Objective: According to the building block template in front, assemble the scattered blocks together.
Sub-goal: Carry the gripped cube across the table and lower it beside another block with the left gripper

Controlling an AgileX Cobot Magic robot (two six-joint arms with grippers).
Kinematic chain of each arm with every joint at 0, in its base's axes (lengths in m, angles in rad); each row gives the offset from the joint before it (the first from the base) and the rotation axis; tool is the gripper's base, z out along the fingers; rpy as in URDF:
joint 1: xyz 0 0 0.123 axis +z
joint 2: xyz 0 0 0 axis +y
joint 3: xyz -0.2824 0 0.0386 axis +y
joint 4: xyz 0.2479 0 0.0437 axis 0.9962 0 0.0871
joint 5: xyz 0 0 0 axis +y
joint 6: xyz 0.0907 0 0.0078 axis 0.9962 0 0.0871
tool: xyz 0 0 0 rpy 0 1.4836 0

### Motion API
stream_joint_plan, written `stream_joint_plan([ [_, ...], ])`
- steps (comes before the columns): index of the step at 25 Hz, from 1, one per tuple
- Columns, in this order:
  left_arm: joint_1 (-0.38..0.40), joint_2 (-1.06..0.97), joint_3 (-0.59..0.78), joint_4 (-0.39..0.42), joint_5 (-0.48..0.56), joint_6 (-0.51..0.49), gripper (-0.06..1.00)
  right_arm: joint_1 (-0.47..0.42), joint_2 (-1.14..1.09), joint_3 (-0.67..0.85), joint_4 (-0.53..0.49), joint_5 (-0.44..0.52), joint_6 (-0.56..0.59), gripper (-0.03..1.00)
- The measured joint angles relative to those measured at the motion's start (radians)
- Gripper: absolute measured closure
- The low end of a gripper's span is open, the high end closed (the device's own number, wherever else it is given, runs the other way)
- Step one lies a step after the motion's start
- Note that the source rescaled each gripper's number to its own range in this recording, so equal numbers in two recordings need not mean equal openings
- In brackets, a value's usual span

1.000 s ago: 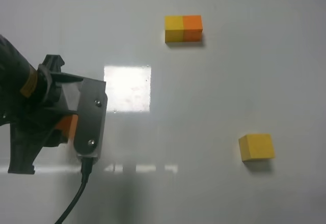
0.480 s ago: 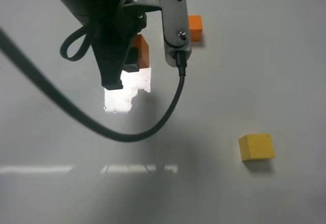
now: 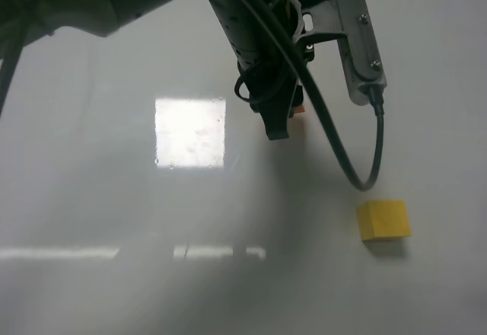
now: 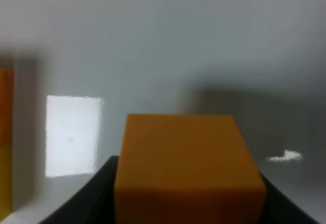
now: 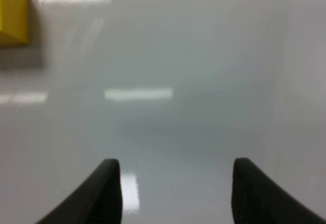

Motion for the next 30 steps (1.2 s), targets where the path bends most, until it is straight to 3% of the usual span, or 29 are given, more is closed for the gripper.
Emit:
stream_joint_plan([
  [24, 0.000, 0.055, -0.005, 0.031, -0.001, 0.000, 0.93, 0.000, 0.000, 0.000, 0.000, 0.000, -0.001, 0.84],
  [25, 0.000, 0.055, -0.005, 0.032, -0.001, 0.000, 0.86, 0.000, 0.000, 0.000, 0.000, 0.000, -0.001, 0.84],
  [28, 0.000, 0.056, -0.005, 0.035, -0.001, -0.001, 0.27, 0.000, 0.000, 0.000, 0.000, 0.000, -0.001, 0.84],
  [30, 0.000, 0.056, -0.005, 0.039, -0.006, -0.001, 0.07, 0.000, 0.000, 0.000, 0.000, 0.000, -0.001, 0.84],
])
